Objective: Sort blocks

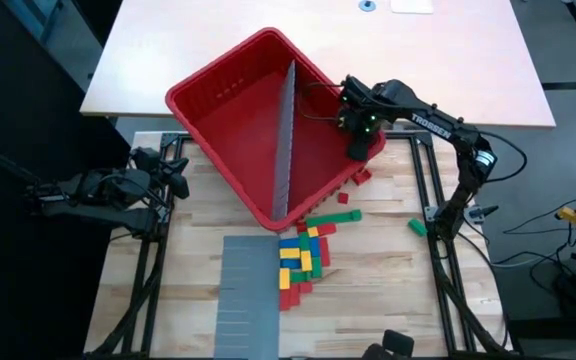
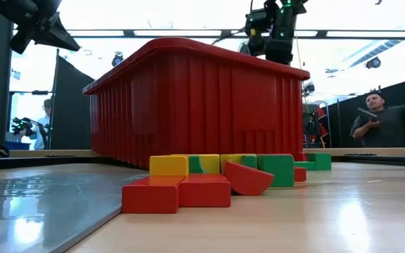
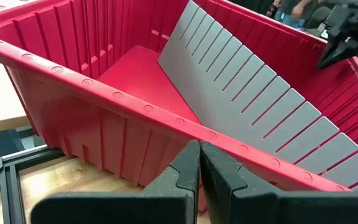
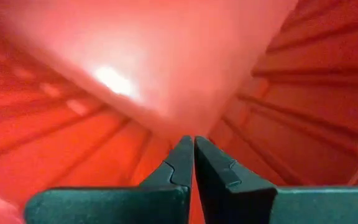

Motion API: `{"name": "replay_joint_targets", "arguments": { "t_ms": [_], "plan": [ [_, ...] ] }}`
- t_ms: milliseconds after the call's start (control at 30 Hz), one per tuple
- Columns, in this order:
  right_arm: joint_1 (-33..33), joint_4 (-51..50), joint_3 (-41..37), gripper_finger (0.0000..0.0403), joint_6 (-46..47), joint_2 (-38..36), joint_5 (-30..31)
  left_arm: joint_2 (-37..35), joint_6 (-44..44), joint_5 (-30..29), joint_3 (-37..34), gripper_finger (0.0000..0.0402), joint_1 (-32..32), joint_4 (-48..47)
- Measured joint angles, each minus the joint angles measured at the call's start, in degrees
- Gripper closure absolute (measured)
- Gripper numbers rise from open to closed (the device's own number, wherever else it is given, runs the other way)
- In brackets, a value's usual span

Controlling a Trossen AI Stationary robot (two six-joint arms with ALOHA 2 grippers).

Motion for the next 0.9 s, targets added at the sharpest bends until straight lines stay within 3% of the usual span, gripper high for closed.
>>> {"name": "replay_joint_targets", "arguments": {
  "t_ms": [767, 900],
  "plan": [
    [0.70, 11.25, 0.13, 0.0403, 7.65, -2.66, -0.66, 0.00, 0.24, -0.18, 0.00, 0.0402, 0.00, -0.01],
    [0.72, 14.92, 0.13, 0.0403, 11.48, -2.66, -4.89, 0.00, 0.24, -0.19, 0.00, 0.0402, -0.01, 0.01]
  ]
}}
